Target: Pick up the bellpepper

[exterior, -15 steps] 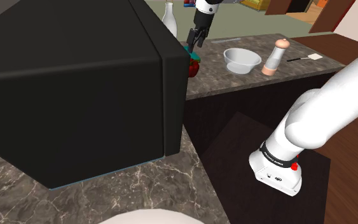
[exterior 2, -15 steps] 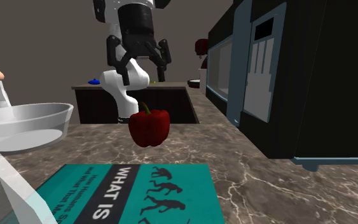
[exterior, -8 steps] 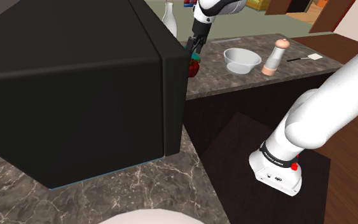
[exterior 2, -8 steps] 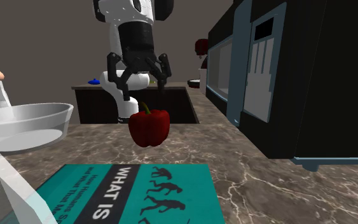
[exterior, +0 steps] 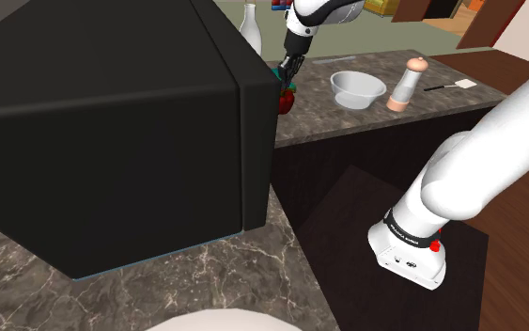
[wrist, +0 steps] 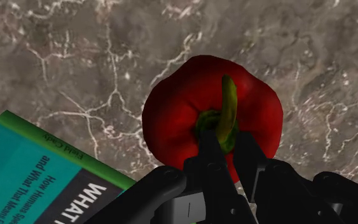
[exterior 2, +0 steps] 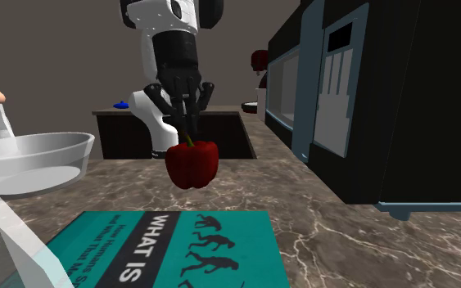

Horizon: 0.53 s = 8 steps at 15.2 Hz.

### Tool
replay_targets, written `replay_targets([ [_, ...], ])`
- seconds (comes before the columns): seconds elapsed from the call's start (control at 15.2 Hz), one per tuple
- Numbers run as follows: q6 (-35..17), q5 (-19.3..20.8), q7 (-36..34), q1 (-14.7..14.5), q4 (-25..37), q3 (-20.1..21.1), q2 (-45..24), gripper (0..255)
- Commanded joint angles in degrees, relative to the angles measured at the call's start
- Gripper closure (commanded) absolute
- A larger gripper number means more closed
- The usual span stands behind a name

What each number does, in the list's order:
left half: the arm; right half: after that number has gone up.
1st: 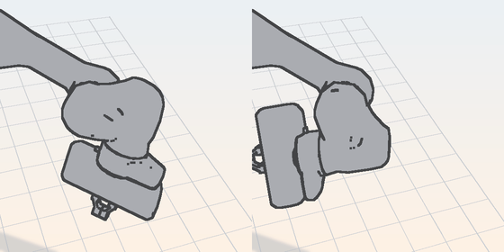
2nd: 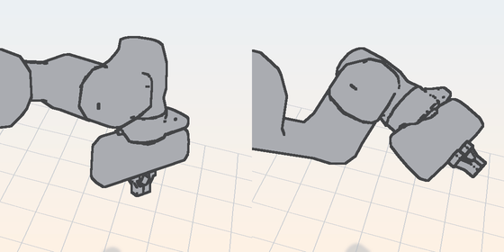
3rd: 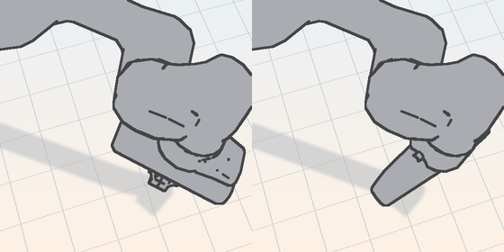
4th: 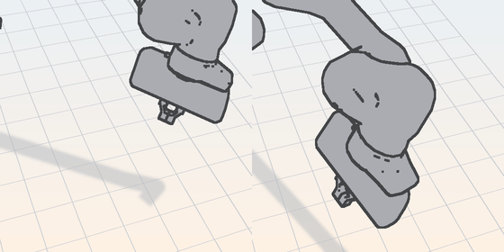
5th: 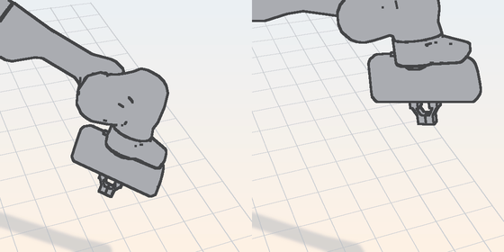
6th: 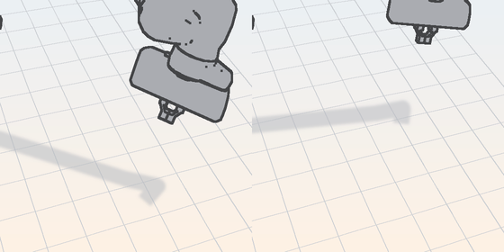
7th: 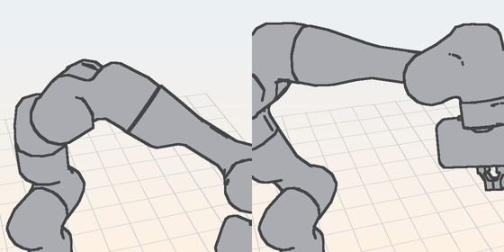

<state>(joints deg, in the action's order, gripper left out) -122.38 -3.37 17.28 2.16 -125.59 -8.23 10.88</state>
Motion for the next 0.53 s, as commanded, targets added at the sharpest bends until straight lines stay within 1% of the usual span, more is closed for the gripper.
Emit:
replay_targets([
  [0.0,0.0,0.0,0.0,0.0,0.0,0.0,0.0,255],
  [0.13,0.1,0.0,0.0,0.0,0.1,0.0,0.0,255],
  [0.46,3.9,0.3,-0.4,0.0,3.1,0.1,0.8,255],
])
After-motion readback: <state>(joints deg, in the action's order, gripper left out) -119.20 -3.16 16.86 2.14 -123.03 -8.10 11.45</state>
